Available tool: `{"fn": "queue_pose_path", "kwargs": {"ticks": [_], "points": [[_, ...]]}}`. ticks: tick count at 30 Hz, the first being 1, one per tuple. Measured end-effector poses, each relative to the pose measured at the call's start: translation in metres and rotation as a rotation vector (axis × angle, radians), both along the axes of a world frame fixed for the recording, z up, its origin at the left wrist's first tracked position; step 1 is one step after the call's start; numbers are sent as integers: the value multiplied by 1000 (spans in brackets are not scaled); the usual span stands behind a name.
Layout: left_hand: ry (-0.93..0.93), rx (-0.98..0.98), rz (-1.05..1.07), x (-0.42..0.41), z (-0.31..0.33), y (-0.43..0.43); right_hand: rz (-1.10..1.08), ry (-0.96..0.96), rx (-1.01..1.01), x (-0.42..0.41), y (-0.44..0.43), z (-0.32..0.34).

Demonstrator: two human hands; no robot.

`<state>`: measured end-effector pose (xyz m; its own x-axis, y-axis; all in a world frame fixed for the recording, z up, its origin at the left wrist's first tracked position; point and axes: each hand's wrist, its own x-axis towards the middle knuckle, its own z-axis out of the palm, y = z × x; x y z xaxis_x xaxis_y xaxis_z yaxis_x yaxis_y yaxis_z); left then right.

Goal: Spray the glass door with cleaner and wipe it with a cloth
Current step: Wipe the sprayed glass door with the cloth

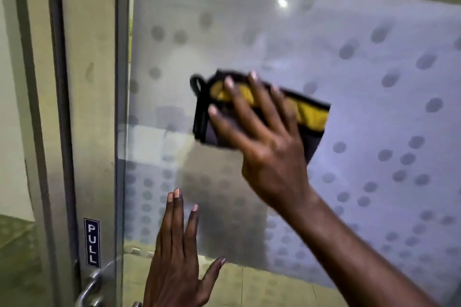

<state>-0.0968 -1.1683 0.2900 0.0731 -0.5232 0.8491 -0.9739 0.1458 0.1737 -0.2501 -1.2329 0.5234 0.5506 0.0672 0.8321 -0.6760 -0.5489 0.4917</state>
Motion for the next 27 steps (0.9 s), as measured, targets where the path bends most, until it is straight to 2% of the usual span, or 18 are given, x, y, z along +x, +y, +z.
{"fn": "queue_pose_path", "kwargs": {"ticks": [2, 4, 8, 10, 13, 17, 19, 22, 25, 27], "points": [[-11, 15, -5, 2, 0, 0, -49, -16, -3, -10, 5, -34], [-31, 32, 5, 4, -2, 1, -96, -123, -41, -17, 4, -33], [-36, 32, -6, 9, -3, 1, -61, -473, -44, -10, -5, 45], [-23, 32, -3, 9, -3, 1, -9, -488, 6, 5, -5, 87], [-44, 39, -1, 11, -2, 1, 8, -284, -15, 39, -2, 99], [-23, 31, -51, 16, 0, 7, 66, 139, -26, 56, -2, 35], [7, 10, -76, 21, 0, 13, 53, 208, -23, 45, 0, 9], [50, -22, -67, 36, -1, 17, 18, 78, -94, 33, -1, 18], [49, -29, -59, 52, 0, 18, -23, -209, -101, 39, -7, 75], [34, -20, -67, 57, -1, 17, -17, -325, -80, 55, -5, 115]]}}
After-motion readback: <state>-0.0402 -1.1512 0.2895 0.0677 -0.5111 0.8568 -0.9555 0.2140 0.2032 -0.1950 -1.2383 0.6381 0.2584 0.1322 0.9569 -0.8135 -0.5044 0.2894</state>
